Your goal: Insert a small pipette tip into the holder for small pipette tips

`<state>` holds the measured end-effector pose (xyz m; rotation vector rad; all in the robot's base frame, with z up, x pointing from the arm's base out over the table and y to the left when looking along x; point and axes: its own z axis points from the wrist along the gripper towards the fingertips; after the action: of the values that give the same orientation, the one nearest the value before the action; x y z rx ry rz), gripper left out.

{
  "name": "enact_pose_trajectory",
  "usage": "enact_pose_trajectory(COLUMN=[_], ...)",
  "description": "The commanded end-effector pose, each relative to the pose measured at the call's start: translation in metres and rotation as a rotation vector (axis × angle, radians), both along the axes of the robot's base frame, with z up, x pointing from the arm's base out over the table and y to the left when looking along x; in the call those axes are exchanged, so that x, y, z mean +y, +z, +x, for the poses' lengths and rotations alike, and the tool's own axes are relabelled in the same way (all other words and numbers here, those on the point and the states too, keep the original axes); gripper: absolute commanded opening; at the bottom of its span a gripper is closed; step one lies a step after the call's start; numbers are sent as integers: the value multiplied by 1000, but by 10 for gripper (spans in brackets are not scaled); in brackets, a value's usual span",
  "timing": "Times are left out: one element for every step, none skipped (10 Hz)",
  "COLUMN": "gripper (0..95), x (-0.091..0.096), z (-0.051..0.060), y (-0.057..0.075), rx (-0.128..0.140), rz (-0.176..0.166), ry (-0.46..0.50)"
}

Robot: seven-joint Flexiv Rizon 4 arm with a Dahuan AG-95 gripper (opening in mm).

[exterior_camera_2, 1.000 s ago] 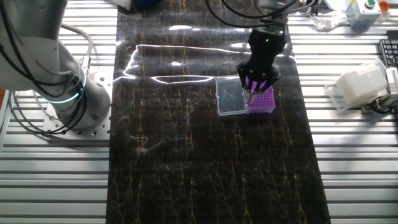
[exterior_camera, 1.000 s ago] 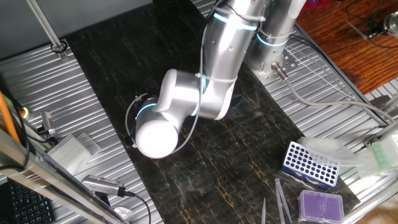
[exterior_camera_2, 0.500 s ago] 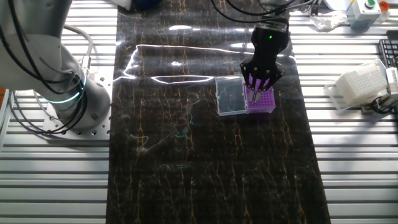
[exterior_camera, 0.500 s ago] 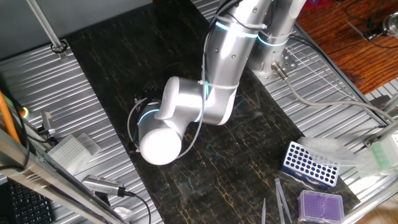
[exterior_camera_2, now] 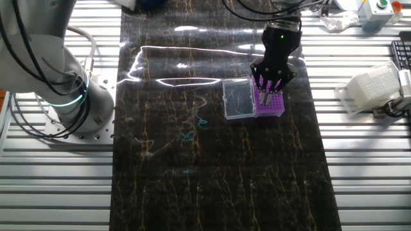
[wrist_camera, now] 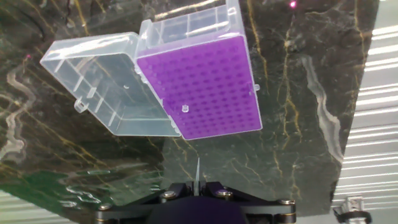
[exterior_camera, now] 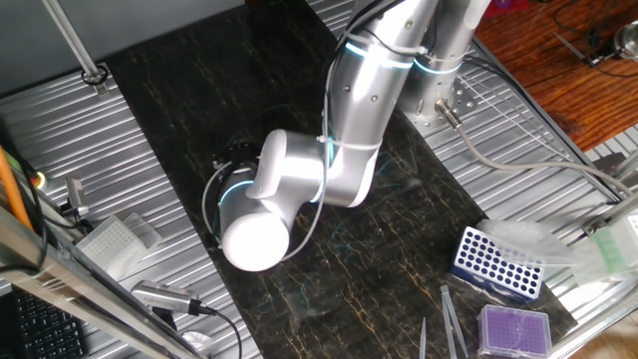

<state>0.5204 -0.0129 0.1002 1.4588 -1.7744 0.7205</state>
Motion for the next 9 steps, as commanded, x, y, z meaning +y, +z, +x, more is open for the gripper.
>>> enact_pose_trajectory(gripper=[0,0,0,0,0,0,0,0,0], x=[0,0,0,0,0,0,0,0,0], z=[0,0,0,0,0,0,0,0,0], y=[-1,-1,-1,-1,-1,-1,-1,-1,-1], rx=[19,27,41,56,62,76,81,85,93], rz=[-20,-25,-39,-53,-58,-71,-82,-87,-101], ry=[29,41,56,73,81,105,118,124,144])
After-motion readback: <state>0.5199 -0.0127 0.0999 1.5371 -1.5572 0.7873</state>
